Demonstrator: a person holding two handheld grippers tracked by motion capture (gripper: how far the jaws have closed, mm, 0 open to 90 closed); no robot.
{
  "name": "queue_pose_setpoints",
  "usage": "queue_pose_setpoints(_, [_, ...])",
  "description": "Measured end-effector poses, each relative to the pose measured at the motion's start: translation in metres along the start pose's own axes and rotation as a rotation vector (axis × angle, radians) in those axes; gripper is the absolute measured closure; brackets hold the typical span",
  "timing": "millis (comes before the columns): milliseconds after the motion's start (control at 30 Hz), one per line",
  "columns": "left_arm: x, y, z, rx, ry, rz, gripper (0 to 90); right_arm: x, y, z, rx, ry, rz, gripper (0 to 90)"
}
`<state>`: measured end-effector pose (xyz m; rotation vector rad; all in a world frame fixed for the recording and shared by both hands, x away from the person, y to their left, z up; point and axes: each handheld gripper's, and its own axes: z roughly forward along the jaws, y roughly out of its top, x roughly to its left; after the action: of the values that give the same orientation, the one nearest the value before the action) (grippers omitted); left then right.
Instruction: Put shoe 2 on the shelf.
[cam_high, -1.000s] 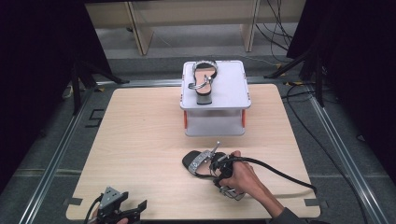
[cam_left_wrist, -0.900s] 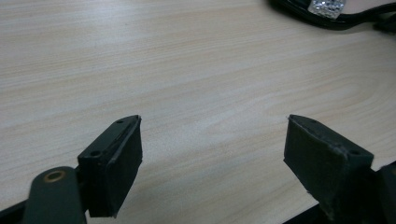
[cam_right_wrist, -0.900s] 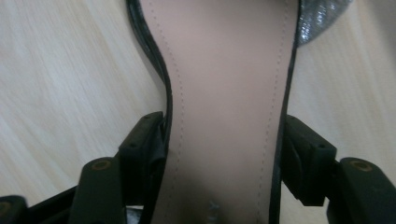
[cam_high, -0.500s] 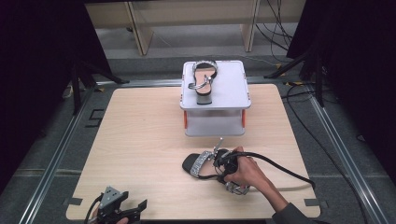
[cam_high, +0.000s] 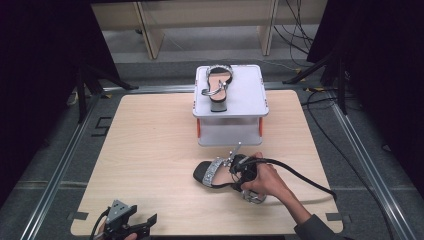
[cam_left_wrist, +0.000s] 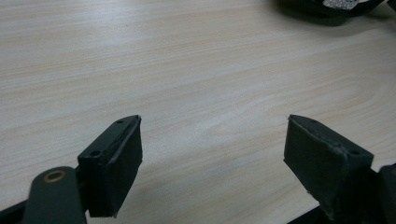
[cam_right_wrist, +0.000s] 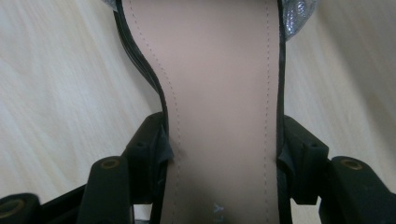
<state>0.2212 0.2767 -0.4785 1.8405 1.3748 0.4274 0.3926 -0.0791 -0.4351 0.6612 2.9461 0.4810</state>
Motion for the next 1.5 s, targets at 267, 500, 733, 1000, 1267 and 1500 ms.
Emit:
queue_pose_setpoints(267, [0.0,0.0,-0.001,-0.001,-0.001,-0.003,19.0,-0.003,0.029,-0.044,-0.093,0.046,0.017,42.1])
queue_pose_setpoints(500, [0.002,0.0,-0.001,0.01,0.007,0.014,18.9,-0.014,0.065,-0.101,-0.203,0.048,0.028,42.3])
queue_pose_setpoints(733, [0.001,0.0,-0.002,0.005,0.003,0.003,18.9,-0.038,0.09,-0.155,-0.268,-0.01,0.063,42.5])
queue_pose_setpoints(1000, [0.001,0.0,-0.002,0.003,-0.003,-0.001,18.9,-0.097,0.105,-0.2,-0.273,-0.124,0.272,42.5])
queue_pose_setpoints(1267, [0.001,0.001,-0.002,-0.005,-0.005,0.002,18.9,-0.153,0.109,-0.191,-0.192,-0.216,0.464,42.6])
queue_pose_setpoints(1500, [-0.001,0.0,-0.002,0.002,-0.011,0.012,18.9,-0.188,0.107,-0.168,-0.132,-0.24,0.663,42.5])
